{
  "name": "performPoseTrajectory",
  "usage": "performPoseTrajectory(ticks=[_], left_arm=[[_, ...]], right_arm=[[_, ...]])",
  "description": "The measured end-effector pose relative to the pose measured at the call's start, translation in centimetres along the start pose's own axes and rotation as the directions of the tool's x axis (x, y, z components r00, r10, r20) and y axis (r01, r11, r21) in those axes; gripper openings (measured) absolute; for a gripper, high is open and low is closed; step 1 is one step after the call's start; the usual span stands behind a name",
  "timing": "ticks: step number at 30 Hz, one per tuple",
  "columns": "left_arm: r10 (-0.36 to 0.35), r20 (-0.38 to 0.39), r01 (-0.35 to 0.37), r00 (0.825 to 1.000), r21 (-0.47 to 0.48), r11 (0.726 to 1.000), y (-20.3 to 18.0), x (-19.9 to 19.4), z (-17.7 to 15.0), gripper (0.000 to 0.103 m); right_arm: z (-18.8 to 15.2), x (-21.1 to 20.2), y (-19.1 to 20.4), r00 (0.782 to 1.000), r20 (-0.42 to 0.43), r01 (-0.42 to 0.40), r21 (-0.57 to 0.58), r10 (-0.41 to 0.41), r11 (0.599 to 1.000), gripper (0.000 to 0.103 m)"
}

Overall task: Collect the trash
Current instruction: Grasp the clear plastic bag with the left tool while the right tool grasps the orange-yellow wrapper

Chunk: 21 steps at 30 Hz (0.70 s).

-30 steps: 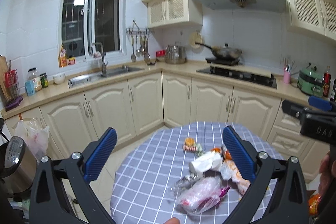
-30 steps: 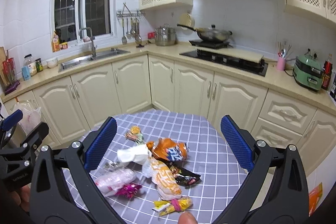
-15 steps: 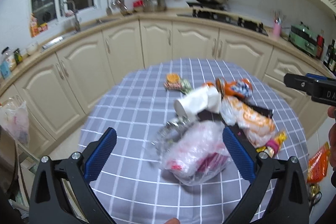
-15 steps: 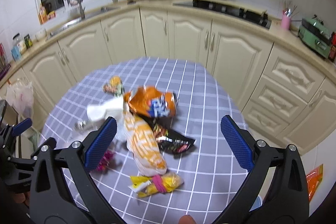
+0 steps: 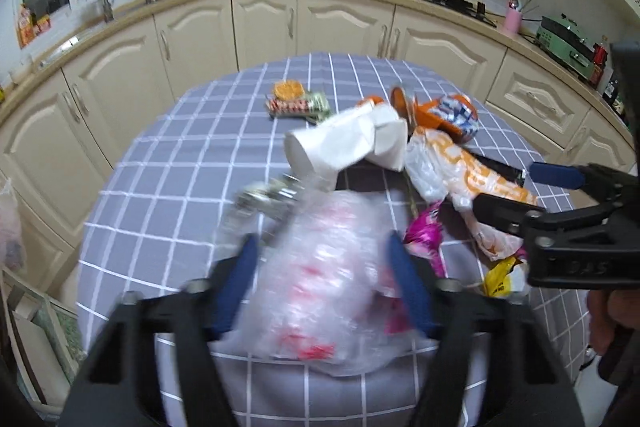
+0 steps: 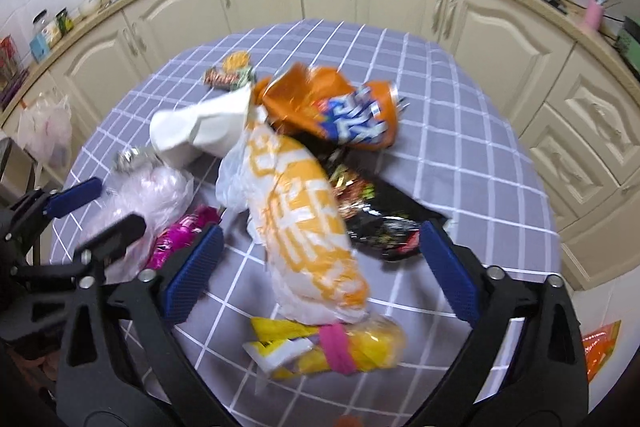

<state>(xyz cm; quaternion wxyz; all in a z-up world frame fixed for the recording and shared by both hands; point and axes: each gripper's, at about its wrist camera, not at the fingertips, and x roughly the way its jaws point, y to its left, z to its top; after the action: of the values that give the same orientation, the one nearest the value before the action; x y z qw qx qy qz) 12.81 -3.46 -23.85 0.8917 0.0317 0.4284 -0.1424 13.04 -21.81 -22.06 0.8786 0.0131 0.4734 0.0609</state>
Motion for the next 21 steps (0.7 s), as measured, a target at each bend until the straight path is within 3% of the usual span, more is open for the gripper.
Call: performPoseTrajectory(ticks=[2, 5, 7, 21], left_arm=[[0.000, 0.000, 0.000, 1.000, 0.003, 1.000, 0.2, 0.1, -0.2, 0.041], [-0.024, 0.006, 0.024, 1.000, -0.008, 1.000, 0.7, -0.4, -0.4, 0.030], [-0.034, 0.009, 0.035, 0.999, -0.019, 0.999, 1.0, -0.8, -0.6, 0.023], [-0.069, 0.057, 0.072, 0.996, -0.054, 0.996, 1.3, -3.4, -1.0, 0.012]], right_arm=[[-0.1, 0.8, 0.2, 0.999, -0.023, -0.023, -0.001, 0.023, 1.000, 0.054], [-0.2, 0.7, 0.5, 0.999, -0.018, -0.033, -0.014, 0.033, 0.999, 0.045], [-0.3, 0.1, 0.3, 0.998, -0.006, -0.066, 0.010, 0.066, 0.998, 0.042], [0.2, -5.9, -2.8, 0.978, 0.136, -0.175, 0.110, 0.160, 0.978, 0.041]])
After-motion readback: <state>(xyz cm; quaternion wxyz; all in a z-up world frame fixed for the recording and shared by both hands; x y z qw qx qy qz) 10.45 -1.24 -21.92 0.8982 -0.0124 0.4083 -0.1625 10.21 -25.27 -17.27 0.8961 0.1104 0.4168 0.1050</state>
